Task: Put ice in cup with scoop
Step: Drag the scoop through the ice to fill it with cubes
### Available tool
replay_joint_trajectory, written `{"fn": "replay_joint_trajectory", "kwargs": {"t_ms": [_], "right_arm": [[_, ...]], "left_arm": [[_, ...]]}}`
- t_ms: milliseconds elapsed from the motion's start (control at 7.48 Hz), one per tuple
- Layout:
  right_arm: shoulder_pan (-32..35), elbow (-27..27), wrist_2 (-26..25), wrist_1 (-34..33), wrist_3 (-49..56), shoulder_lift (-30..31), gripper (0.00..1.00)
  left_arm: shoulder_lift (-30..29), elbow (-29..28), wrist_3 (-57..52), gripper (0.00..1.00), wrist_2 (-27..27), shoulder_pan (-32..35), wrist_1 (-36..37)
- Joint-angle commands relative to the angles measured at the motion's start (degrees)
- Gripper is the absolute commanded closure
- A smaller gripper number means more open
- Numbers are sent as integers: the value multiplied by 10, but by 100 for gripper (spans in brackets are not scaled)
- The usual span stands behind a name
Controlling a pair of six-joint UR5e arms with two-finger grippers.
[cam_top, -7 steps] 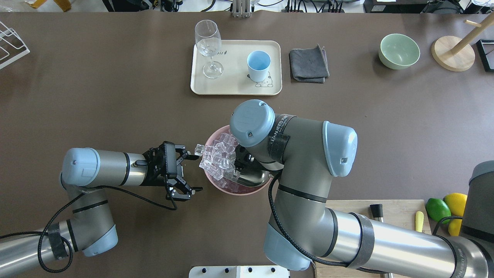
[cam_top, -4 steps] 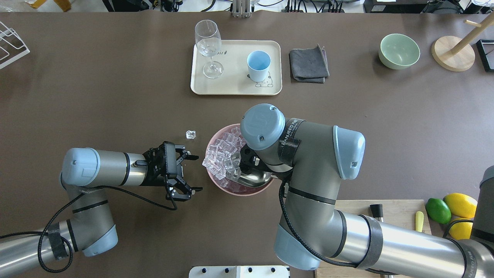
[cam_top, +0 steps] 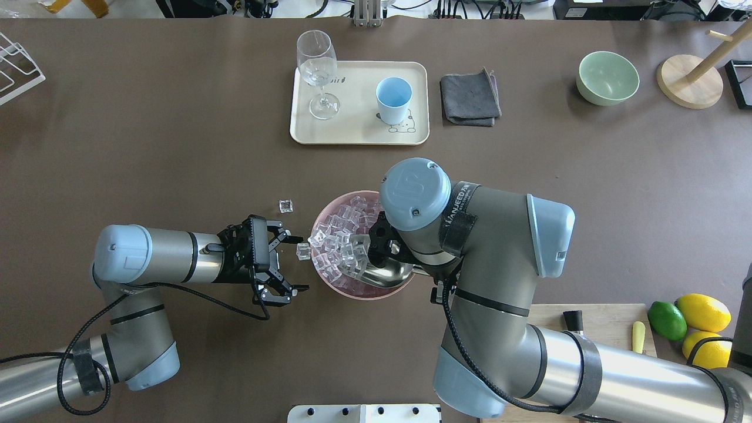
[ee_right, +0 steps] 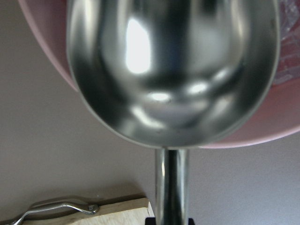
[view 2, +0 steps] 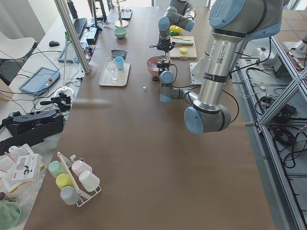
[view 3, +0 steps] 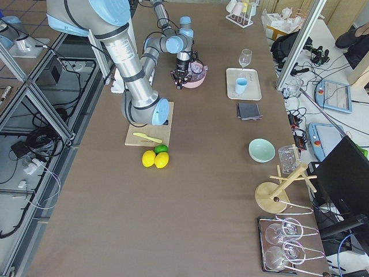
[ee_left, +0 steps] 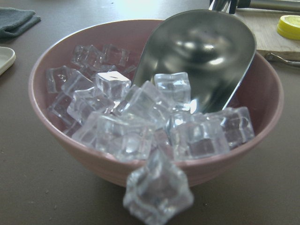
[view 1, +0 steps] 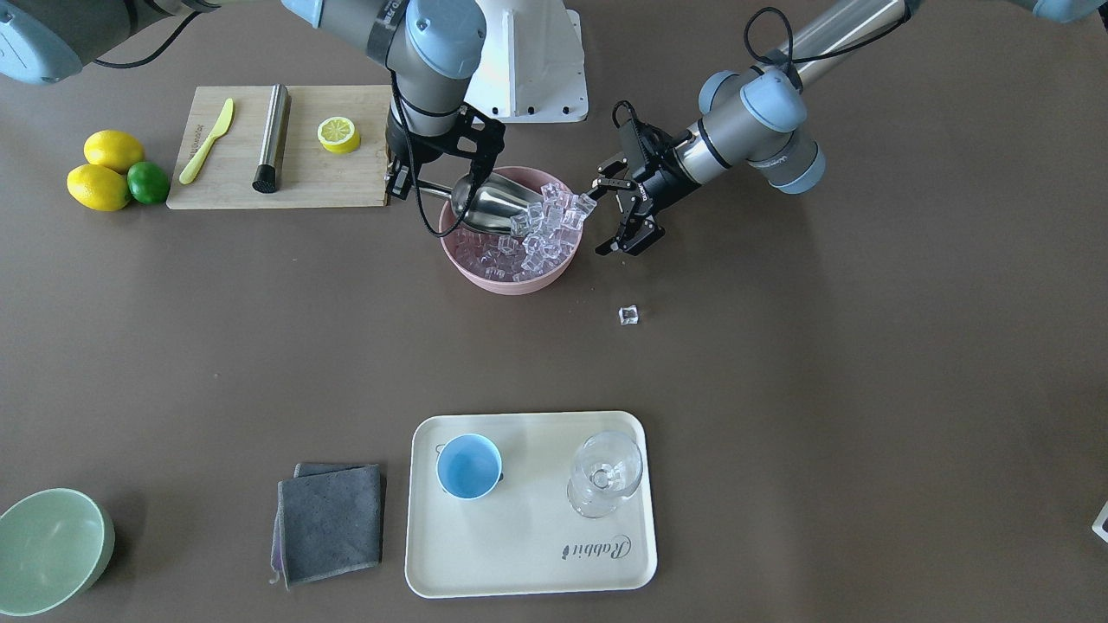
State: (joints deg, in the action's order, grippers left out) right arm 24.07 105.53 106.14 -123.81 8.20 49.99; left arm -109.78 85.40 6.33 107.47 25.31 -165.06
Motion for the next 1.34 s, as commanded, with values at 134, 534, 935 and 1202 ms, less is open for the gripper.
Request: {"fn": "replay_joint_trajectory", "kwargs": {"t_ms": [134, 534, 935, 1202], "right_arm": [[0, 17, 27, 101, -6, 55, 100], [2, 18, 35, 107, -3, 56, 100], [12, 26, 59, 107, 0, 57, 100], [17, 35, 62, 107, 0, 58, 100]], "left_arm": [[1, 1, 0, 2, 0, 0, 1], [1, 3, 0, 2, 0, 0, 1], [2, 5, -1, 2, 1, 0, 2], [2, 9, -3, 2, 1, 1, 2]]}}
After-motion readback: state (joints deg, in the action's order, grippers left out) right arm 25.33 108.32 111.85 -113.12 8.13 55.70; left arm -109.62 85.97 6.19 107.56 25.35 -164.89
